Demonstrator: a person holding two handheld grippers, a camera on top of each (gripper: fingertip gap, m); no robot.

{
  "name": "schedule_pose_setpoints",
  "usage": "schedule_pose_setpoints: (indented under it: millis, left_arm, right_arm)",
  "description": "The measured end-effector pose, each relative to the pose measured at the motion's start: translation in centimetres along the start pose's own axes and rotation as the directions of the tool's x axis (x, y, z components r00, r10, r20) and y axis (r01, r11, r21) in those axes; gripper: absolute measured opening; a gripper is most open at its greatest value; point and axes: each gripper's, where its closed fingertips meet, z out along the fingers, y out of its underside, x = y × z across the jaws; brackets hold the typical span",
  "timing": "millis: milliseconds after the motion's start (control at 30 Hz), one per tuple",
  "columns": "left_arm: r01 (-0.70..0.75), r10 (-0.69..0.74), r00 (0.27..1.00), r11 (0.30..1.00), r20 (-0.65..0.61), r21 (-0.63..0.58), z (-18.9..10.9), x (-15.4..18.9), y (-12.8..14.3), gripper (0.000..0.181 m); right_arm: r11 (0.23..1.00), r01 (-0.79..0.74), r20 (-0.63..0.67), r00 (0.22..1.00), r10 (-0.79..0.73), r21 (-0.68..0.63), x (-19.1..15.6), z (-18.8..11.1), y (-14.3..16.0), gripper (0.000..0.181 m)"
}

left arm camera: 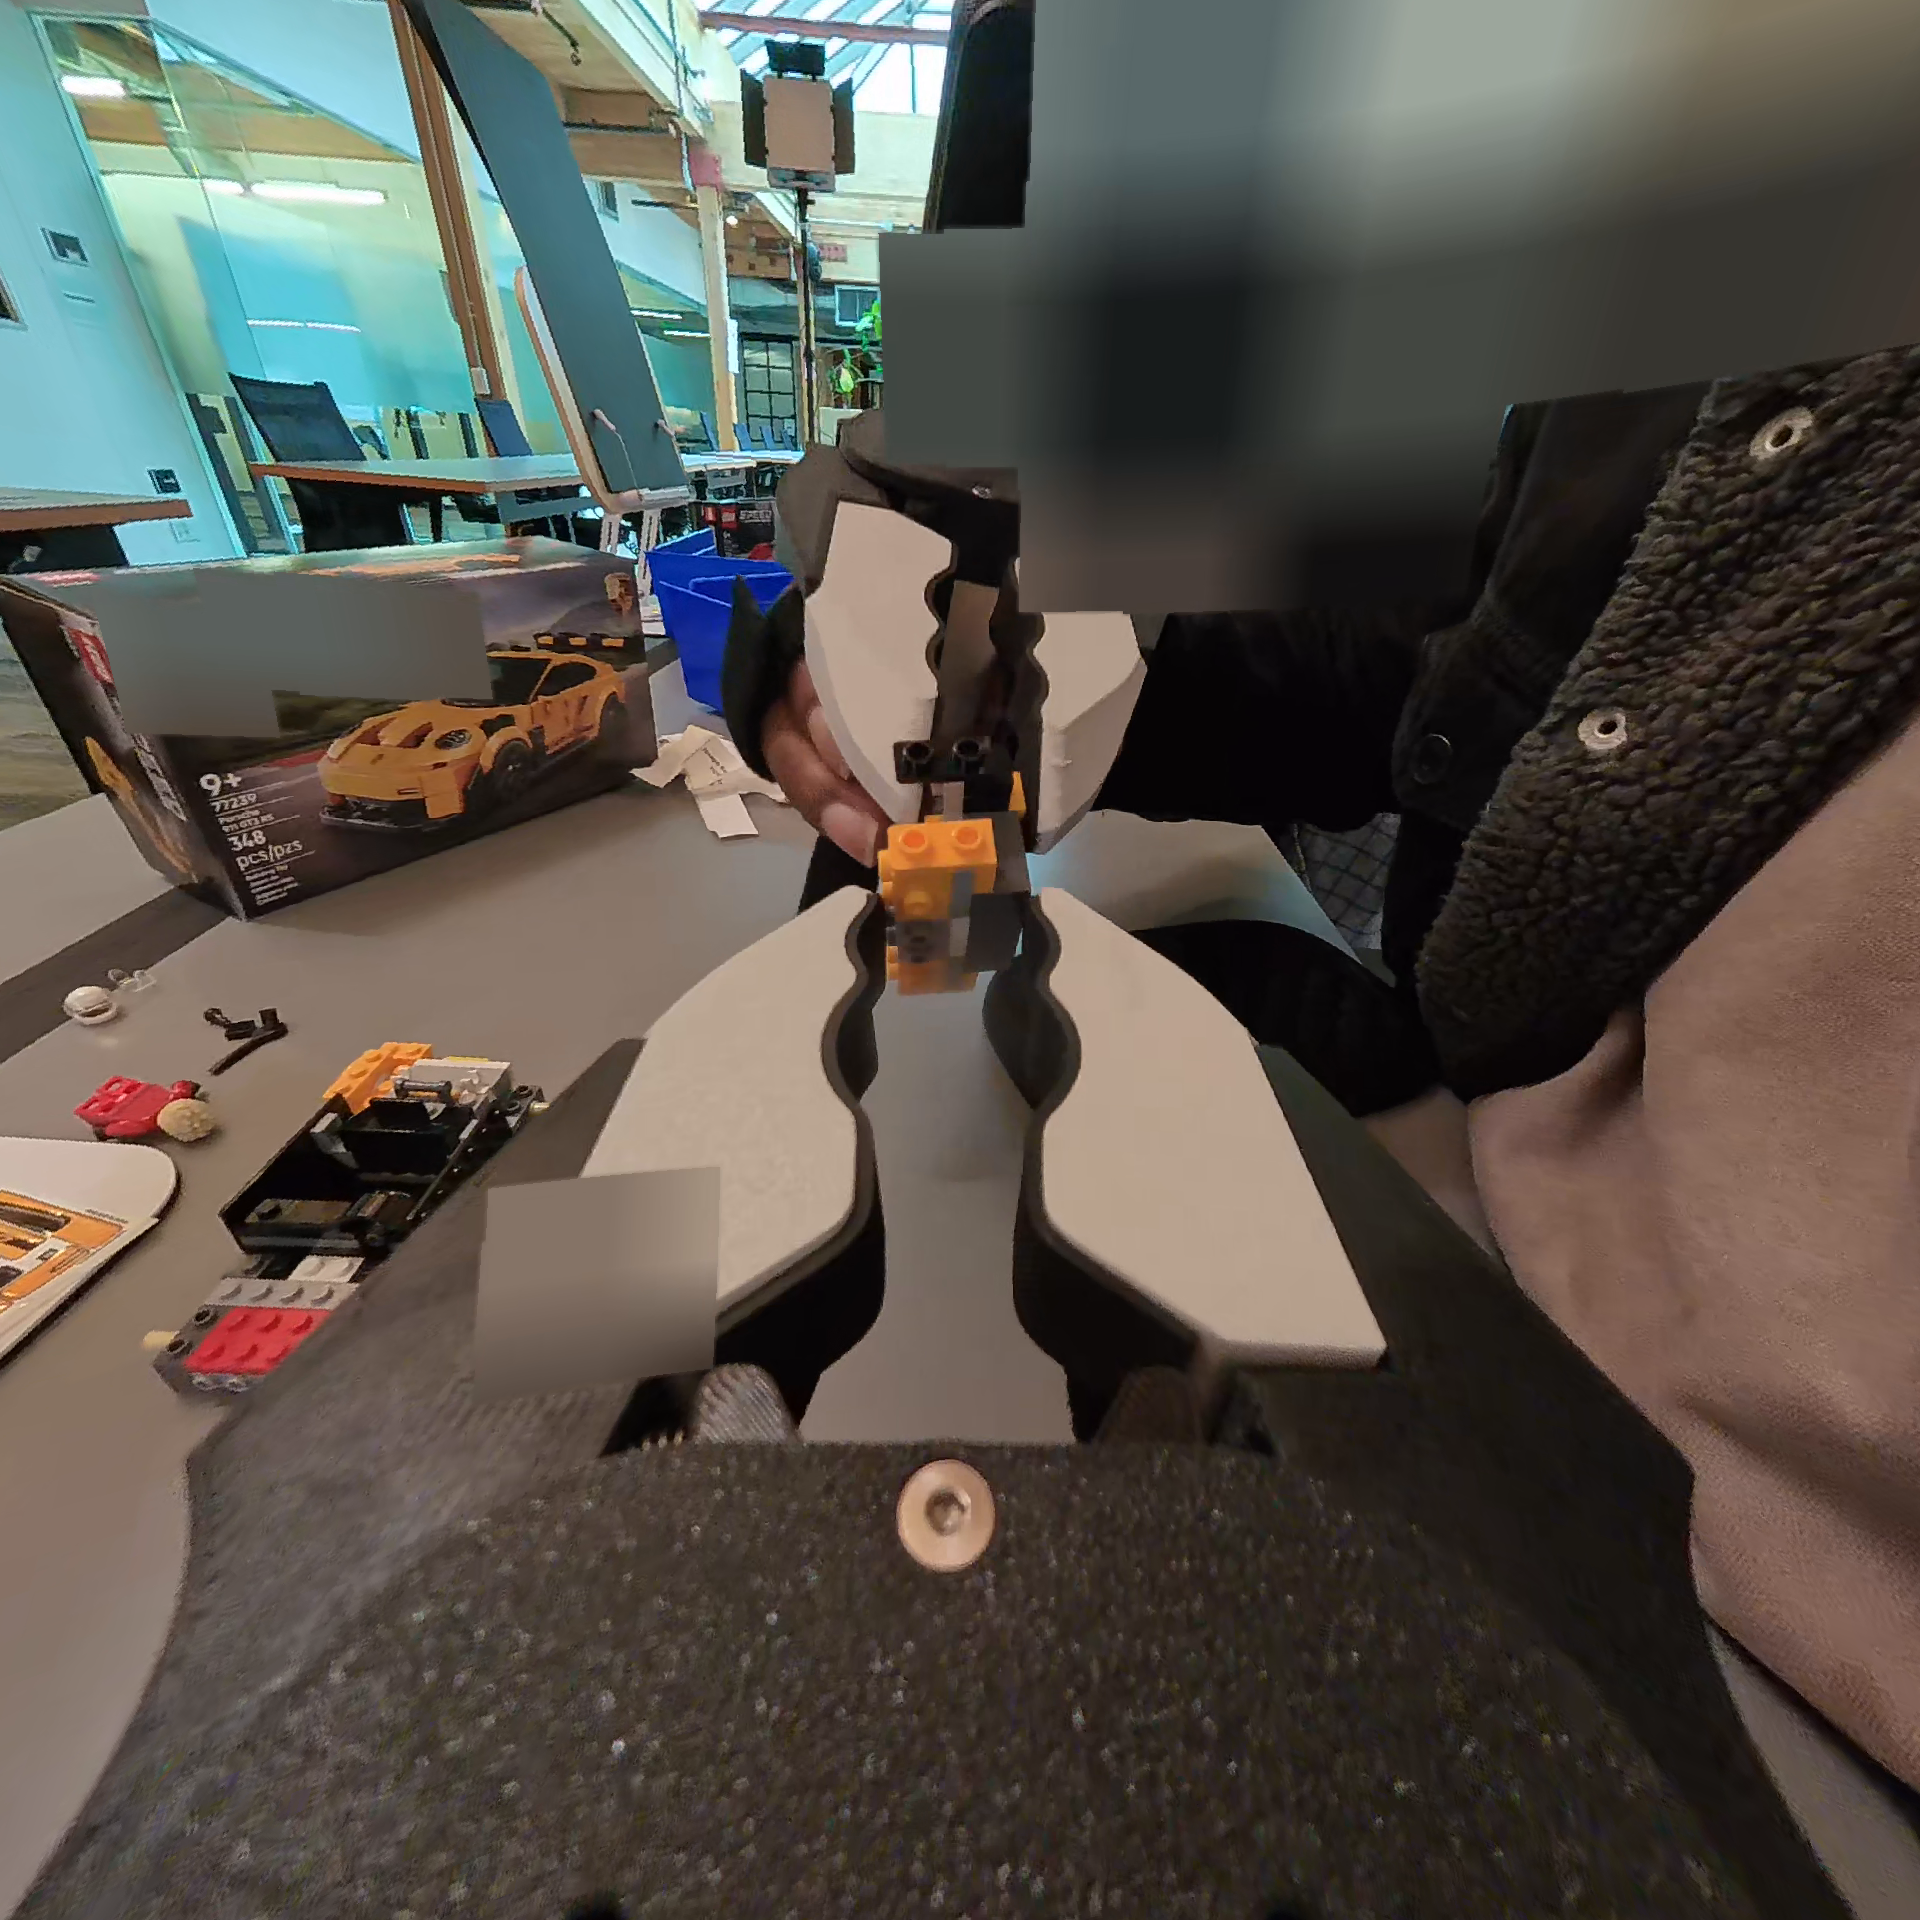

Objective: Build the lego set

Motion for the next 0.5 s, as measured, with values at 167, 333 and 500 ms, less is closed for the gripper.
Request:
schedule_pose_setpoints:
  millis: [167, 333, 500]
  left_arm:
    - [-0.014, 0.015, 1.0, 1.0, -0.01, 0.013, 0.05, 0.3, -0.11, 0.025]
    - [-0.032, 0.033, 0.999, 0.999, -0.003, 0.023, 0.06, 0.27, -0.07, 0.025]
    - [-0.071, 0.07, 0.997, 0.996, 0.026, 0.058, -0.15, 0.01, -0.47, 0.025]
  right_arm:
    - [1.0, -0.018, 0.01, 1.0, 0.018, 0.009, -0.22, 0.02, -0.23, 0.016]
    - [1.0, -0.012, -0.018, 1.0, 0.011, -0.016, -0.21, 0.05, -0.1, 0.015]
    - [0.999, 0.021, -0.069, 0.997, -0.024, -0.045, 0.01, 0.13, -0.35, 0.015]
